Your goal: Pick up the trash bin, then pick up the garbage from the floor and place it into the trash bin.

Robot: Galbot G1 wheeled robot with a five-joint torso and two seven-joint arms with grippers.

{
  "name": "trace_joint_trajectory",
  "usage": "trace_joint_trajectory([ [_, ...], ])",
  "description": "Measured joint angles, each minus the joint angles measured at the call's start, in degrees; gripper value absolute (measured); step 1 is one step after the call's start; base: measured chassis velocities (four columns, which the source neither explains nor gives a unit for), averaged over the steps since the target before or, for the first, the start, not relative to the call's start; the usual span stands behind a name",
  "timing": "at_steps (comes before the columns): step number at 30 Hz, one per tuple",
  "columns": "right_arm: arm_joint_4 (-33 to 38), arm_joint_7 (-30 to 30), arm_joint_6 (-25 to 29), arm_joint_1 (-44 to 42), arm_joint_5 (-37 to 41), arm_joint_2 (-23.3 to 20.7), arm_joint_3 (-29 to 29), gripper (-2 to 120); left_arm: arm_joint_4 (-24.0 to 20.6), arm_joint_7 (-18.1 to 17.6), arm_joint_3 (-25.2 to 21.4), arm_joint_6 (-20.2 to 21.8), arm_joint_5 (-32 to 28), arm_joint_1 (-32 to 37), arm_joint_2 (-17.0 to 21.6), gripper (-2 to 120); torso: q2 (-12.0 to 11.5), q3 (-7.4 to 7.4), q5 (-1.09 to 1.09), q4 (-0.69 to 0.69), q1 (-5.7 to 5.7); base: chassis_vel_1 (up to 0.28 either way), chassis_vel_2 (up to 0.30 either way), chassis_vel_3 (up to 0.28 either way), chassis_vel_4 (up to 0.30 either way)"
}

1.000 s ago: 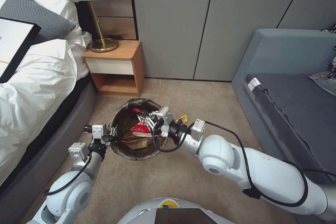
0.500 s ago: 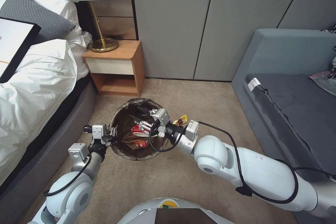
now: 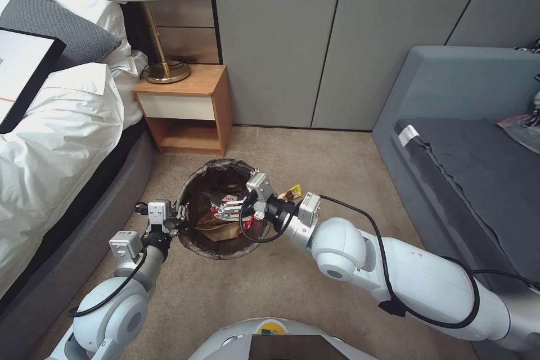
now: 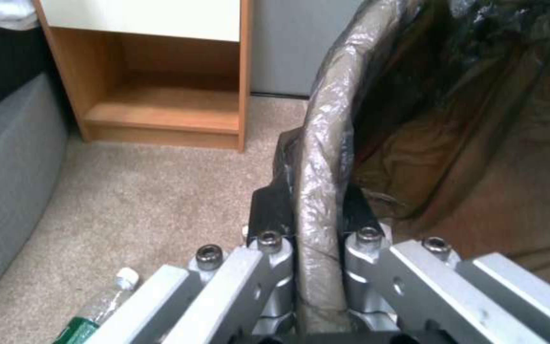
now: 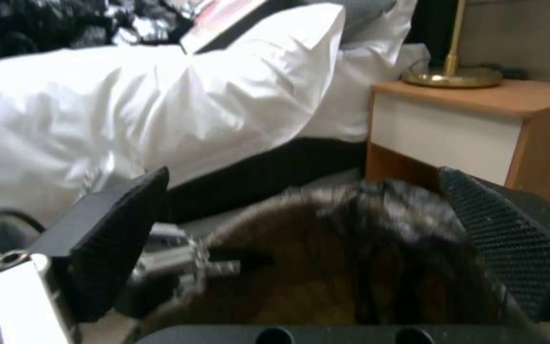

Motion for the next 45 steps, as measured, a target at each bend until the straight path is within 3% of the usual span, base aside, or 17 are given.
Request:
trace_joint_trajectory([
  [6,1.8,0.7,0.2,-0.1,2.1,0.1,1.9,100,0.0,0.1,-0.1,-0.2,0.1,0.5,-0.1,4,0.0,0.0,0.01,0.01,0.0,0.0,0.0,0.0,0.0],
  [8,3.3,2.2,0.5,-1.2,6.0,-0.1,7.2,100,0.2,0.2,-0.1,-0.3,0.2,0.6,-0.2,4,0.0,0.0,0.01,0.01,0.0,0.0,0.0,0.0,0.0],
  [9,3.3,2.2,0.5,-1.2,6.0,-0.1,7.2,100,0.2,0.2,-0.1,-0.3,0.2,0.6,-0.2,4,0.0,0.0,0.01,0.01,0.0,0.0,0.0,0.0,0.0],
  [12,3.9,5.3,-0.3,-4.9,8.1,-0.6,17.8,100,0.4,0.3,-0.1,-0.4,0.3,0.6,-0.3,4,0.0,0.0,0.01,0.01,0.0,0.0,0.0,0.0,0.0],
  [13,3.9,5.3,-0.3,-4.9,8.1,-0.6,17.8,100,0.4,0.3,-0.1,-0.4,0.3,0.6,-0.3,4,0.0,0.0,0.01,0.01,0.0,0.0,0.0,0.0,0.0],
  [16,5.4,9.6,-3.6,-14.8,6.9,-0.5,29.7,100,0.7,0.4,-0.3,-0.6,0.3,0.6,-0.5,4,0.0,0.0,0.02,-0.01,0.0,0.0,0.0,0.0,0.0],
  [17,5.4,9.6,-3.6,-14.8,6.9,-0.5,29.7,100,0.7,0.4,-0.3,-0.6,0.3,0.6,-0.5,4,0.0,0.0,0.02,-0.01,0.0,0.0,0.0,0.0,0.0],
  [20,6.9,12.6,-6.9,-23.7,2.7,1.4,39.0,100,1.1,0.5,-0.4,-0.7,0.5,0.6,-0.6,4,0.0,0.0,0.02,-0.01,0.0,0.0,0.0,0.0,0.0],
  [22,7.1,12.8,-7.2,-24.6,2.3,1.6,39.9,100,1.1,0.5,-0.4,-0.7,0.5,0.6,-0.6,4,0.0,0.0,0.02,0.0,0.0,0.0,0.0,0.0,0.0],
  [25,8.9,12.4,-8.8,-36.1,-5.8,4.4,49.1,100,1.4,0.5,-0.7,-0.8,0.6,0.3,-0.8,4,0.0,0.0,0.01,0.0,0.0,0.0,0.0,0.0,0.0],
  [33,9.9,9.8,-5.3,-51.3,-18.0,9.6,55.7,100,2.0,0.6,-0.9,-0.9,0.7,0.2,-1.2,4,0.0,0.0,0.01,0.0,0.0,0.0,0.0,0.0,0.0],
  [45,8.5,7.0,0.0,-60.0,-30.4,18.6,55.7,100,2.0,0.5,-0.5,-0.9,1.0,0.1,-1.6,4,0.0,0.0,0.0,0.01,0.0,0.0,0.0,0.0,0.0],
])
